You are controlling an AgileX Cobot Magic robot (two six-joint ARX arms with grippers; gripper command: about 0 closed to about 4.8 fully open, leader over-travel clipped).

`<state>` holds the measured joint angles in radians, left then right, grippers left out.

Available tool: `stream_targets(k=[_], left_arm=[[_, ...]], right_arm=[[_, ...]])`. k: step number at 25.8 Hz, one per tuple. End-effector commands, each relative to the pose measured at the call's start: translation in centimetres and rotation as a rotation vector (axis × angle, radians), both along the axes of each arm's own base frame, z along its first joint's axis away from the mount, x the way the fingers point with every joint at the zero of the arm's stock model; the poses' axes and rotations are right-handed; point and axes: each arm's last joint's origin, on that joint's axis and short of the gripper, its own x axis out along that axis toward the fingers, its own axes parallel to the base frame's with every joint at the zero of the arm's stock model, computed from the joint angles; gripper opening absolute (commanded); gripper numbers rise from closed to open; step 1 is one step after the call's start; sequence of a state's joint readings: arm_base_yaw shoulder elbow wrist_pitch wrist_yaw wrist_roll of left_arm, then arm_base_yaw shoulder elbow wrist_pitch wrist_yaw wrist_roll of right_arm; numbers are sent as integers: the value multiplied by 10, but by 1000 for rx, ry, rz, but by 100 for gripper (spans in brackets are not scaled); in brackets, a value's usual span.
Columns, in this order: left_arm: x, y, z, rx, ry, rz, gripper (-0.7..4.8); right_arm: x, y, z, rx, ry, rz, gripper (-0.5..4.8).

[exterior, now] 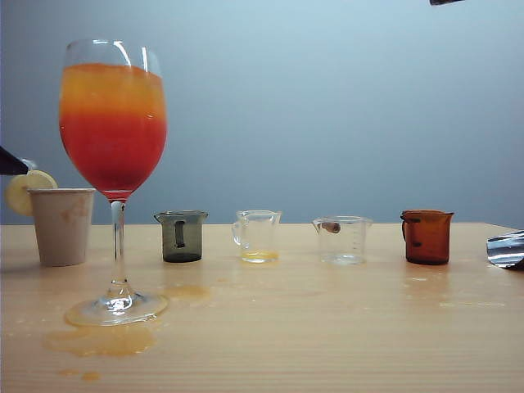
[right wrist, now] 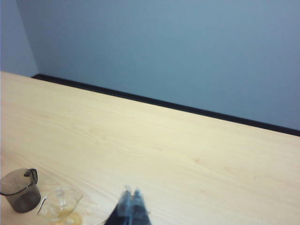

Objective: Pick up the lemon slice from the paper cup on the left and carefully insert it into the rim of the goblet.

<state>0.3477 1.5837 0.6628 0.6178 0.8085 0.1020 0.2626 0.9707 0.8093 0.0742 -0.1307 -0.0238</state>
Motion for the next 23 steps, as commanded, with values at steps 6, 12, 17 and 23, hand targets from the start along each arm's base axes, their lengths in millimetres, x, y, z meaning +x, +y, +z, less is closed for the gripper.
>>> stream_targets(k=[6, 12, 17, 23], left_arm=[[18, -18, -1, -5, -18, -91, 336], [19, -17, -1, -5, -22, -88, 335], [19, -17, -1, -6, -24, -89, 278], [18, -17, -2, -13, -13, -111, 171]], right_arm=[[2, 0, -1, -12, 15, -5, -5], [2, 0, -2, -15, 25, -5, -5], [2, 0, -2, -15, 25, -5, -5], [2, 0, -2, -46, 11, -2, -5]])
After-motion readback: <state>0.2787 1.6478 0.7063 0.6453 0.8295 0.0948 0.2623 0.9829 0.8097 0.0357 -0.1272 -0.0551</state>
